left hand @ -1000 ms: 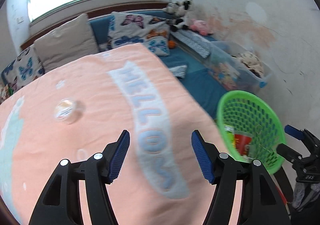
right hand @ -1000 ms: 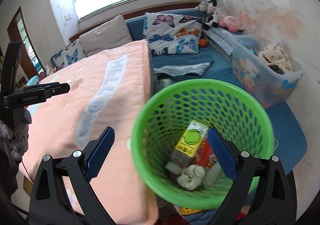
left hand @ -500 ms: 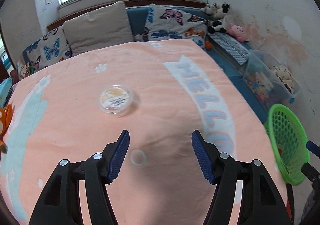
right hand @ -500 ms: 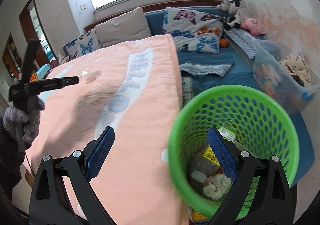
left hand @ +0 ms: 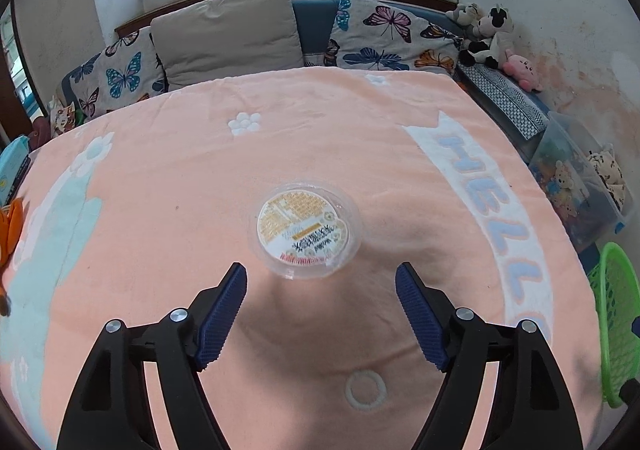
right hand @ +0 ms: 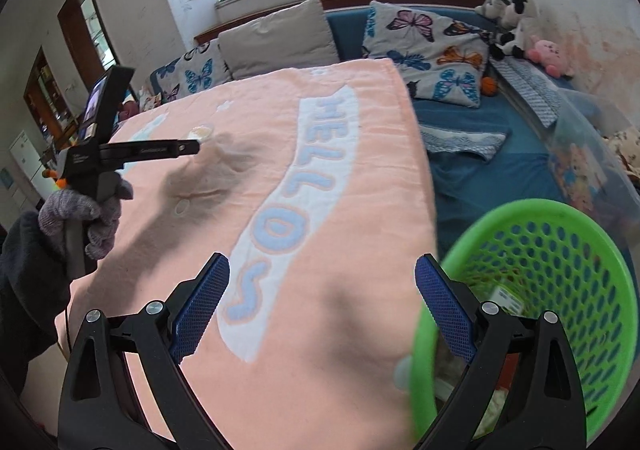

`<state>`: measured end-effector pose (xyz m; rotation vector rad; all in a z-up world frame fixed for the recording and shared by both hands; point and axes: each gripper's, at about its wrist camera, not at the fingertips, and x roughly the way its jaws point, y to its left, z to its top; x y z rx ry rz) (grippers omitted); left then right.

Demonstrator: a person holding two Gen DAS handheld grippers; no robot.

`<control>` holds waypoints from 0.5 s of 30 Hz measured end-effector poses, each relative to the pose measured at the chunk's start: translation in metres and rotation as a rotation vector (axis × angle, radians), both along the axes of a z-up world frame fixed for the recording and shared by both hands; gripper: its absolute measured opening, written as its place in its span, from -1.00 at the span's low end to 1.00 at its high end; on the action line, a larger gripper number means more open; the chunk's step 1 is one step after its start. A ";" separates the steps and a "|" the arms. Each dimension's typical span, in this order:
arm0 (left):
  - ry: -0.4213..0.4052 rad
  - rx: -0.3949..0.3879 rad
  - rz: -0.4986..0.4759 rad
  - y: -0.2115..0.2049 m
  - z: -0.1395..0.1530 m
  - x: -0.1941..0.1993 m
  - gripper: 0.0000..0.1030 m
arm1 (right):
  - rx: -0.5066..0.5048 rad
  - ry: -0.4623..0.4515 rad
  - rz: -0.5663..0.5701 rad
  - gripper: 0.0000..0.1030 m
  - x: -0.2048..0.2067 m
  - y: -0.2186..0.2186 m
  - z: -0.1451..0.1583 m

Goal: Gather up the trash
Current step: 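Reach the left gripper to the small clear pudding cup and grasp it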

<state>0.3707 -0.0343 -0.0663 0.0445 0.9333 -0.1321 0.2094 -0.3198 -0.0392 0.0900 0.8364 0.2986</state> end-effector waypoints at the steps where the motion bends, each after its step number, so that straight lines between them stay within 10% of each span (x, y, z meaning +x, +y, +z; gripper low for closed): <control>1: 0.000 0.007 0.000 0.000 -0.002 0.004 0.51 | 0.000 0.003 0.005 0.81 0.002 0.002 -0.001; 9: 0.026 0.018 0.027 0.005 -0.018 0.032 0.55 | -0.008 0.026 0.036 0.81 0.017 0.013 -0.012; 15: 0.033 -0.015 0.039 0.008 -0.023 0.037 0.22 | -0.005 0.039 0.028 0.81 0.020 0.008 -0.017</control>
